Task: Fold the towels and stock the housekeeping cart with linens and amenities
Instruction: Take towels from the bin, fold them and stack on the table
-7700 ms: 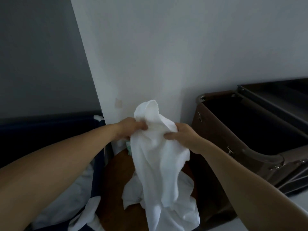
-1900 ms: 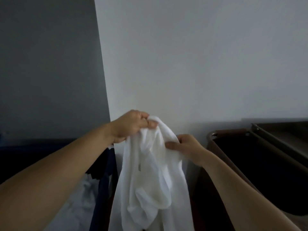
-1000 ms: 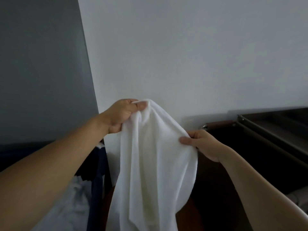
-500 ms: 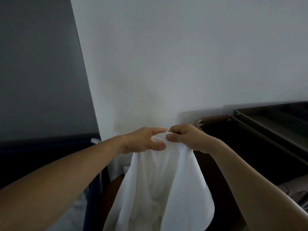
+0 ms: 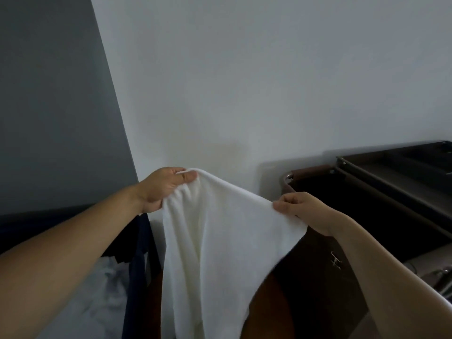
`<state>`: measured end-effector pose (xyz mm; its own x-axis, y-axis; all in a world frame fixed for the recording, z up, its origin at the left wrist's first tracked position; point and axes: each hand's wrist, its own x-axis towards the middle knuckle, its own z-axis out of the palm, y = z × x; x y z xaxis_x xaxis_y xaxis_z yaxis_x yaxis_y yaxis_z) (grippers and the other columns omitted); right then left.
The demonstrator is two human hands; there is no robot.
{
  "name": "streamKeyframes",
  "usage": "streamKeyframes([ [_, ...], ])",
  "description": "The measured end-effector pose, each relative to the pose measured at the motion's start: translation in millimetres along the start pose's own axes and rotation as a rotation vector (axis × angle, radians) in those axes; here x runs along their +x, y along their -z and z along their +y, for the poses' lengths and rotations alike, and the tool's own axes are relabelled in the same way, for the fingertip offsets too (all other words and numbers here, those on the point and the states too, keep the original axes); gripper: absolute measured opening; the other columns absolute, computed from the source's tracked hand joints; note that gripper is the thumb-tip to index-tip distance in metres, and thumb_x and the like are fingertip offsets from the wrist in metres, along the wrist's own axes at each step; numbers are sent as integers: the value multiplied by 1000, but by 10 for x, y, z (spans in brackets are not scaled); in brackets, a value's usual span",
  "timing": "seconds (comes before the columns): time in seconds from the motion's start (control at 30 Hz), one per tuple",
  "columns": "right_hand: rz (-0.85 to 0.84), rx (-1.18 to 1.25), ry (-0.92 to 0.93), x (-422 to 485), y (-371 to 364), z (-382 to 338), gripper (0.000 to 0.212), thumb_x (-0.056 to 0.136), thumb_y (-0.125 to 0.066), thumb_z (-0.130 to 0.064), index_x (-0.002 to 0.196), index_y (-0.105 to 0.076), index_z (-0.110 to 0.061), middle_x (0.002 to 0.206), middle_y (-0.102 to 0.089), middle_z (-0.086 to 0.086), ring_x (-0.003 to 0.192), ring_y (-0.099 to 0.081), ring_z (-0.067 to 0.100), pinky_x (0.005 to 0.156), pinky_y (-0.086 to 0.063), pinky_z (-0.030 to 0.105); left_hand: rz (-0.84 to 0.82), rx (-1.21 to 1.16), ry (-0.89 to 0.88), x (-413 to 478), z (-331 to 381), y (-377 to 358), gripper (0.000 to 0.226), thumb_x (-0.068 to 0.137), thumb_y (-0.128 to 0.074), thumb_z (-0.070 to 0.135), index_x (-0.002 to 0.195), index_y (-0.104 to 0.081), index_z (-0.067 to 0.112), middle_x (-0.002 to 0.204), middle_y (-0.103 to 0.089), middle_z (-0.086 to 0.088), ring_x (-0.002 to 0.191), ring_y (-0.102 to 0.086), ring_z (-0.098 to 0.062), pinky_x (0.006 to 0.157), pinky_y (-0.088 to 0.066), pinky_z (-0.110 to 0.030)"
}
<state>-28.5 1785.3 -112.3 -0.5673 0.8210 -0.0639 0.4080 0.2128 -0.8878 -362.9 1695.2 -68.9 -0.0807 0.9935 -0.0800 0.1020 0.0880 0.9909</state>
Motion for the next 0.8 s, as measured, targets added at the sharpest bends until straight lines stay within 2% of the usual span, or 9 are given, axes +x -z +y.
streamKeyframes([
  [0.1,-45,-36,-47,-56,-1,58,26,99,-57,-37,86,-70,-18,74,-69,-8,70,-67,8,68,-48,23,78,-7,67,11,-181,39,35,92,-65,30,112,-67,1,110,-70,-22,93,-70,-36,78,-60,-42],
  [0.23,116,-51,-44,2,-151,82,32,102,-50,-41,86,-65,-16,79,-64,3,71,-63,18,67,-49,30,104,35,96,10,-276,-47,34,94,-64,31,111,-67,1,108,-72,-20,101,-69,-39,93,-54,-52],
  [0.37,275,-37,24,94,-172,68,31,97,-59,-39,85,-62,-11,74,-61,5,65,-57,20,62,-45,36,173,319,57,46,-285,-107,28,95,-63,33,96,-66,5,104,-71,-15,96,-68,-35,91,-55,-46],
  [0.43,262,57,25,115,-182,13,20,88,-67,-42,84,-67,-23,74,-68,-4,66,-63,13,63,-48,32,147,408,42,41,-289,-168,27,95,-64,31,111,-66,9,110,-69,-10,99,-68,-29,93,-55,-45],
  [0.47,245,136,17,133,-197,-11,15,83,-70,-43,86,-70,-28,81,-72,-5,72,-68,13,65,-51,33,115,434,34,43,-291,-204,29,94,-64,31,116,-66,11,110,-69,-8,99,-68,-26,93,-55,-45],
  [0.53,170,308,5,168,-240,-56,14,81,-72,-38,95,-74,-37,96,-74,-1,84,-73,19,70,-56,33,46,541,11,45,-293,-290,27,92,-66,33,106,-69,11,103,-71,-9,91,-68,-23,84,-57,-39],
  [0.63,-16,448,-5,164,-305,-125,14,88,-71,-21,100,-79,-23,101,-75,5,88,-72,19,72,-58,29,13,773,-35,36,-254,-416,36,93,-62,38,76,-62,6,76,-64,-9,66,-56,-18,63,-44,-29],
  [0.73,-203,500,23,82,-365,-171,28,79,-74,-1,104,-77,-11,112,-72,13,104,-69,29,85,-57,32,85,751,-168,27,-182,-477,47,96,-58,39,59,-42,14,59,-41,0,53,-38,-12,55,-32,-29],
  [0.8,-285,456,40,21,-405,-216,44,73,-68,6,113,-73,-12,115,-70,11,109,-67,30,95,-54,36,108,636,-230,13,-142,-475,49,97,-57,39,65,-49,4,63,-41,-3,58,-40,-12,60,-35,-29],
])
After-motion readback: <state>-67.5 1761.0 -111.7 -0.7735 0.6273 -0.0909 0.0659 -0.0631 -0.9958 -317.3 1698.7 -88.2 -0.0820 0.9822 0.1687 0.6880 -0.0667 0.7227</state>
